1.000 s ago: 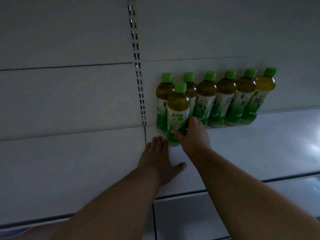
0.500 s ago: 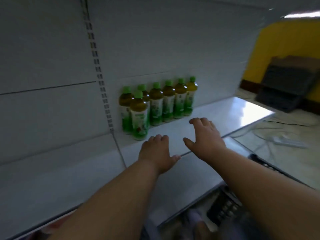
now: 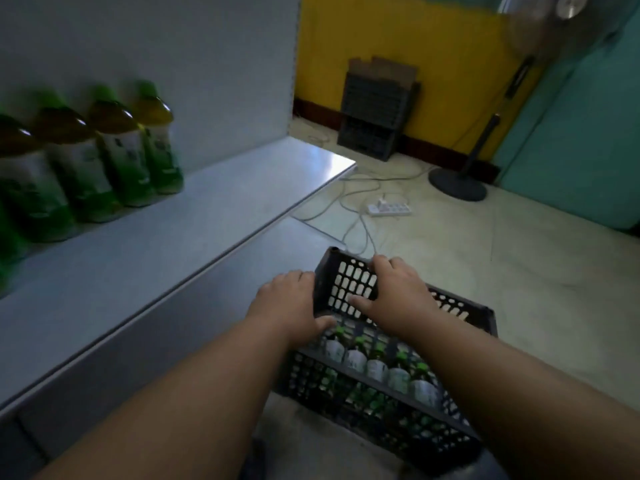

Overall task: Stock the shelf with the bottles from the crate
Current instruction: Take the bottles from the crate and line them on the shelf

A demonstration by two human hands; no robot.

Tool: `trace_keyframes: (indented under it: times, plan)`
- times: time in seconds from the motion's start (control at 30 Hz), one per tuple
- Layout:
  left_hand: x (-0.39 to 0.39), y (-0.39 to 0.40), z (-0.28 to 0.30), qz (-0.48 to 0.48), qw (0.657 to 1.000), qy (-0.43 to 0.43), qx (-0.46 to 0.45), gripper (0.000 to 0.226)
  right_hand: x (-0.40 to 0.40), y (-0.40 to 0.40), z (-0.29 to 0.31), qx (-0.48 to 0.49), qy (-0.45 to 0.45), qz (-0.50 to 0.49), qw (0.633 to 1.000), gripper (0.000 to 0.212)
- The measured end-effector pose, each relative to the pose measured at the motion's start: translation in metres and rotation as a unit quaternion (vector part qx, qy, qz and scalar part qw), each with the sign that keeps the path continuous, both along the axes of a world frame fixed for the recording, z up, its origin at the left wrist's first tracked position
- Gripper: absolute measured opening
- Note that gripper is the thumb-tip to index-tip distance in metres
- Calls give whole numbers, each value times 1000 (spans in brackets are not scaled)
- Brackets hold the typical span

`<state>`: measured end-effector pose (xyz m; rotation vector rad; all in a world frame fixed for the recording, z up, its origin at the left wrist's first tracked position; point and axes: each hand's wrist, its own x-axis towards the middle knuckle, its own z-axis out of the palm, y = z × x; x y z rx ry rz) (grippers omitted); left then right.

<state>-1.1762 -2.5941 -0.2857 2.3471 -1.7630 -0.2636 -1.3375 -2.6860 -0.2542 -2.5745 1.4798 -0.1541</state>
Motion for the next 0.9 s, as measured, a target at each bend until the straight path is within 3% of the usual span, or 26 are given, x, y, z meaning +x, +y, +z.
trace_keyframes:
  times: [0.2, 0.37, 0.57, 0.63, 0.8, 0.9]
  plan:
    - [-12, -77, -117, -53, 997, -15, 50, 97, -18, -72, -126, 125, -39, -83, 988, 65]
    - [17, -109, -179, -88, 989, -52, 103, 104, 4, -122, -212, 200, -51, -104, 973, 58]
    - [18, -109, -192, -91, 988, -61, 106, 110, 32, -153, -300, 325, -31, -159, 932, 46]
    - [19, -111, -191, -89, 988, -62, 109, 110, 43, -158, -328, 369, -9, -177, 913, 51]
    - [18, -111, -191, -93, 988, -64, 101, 110, 69, -163, -374, 336, 162, -164, 913, 89]
    - [18, -111, -191, -102, 987, -66, 108, 109, 72, -166, -380, 318, 166, -181, 916, 85]
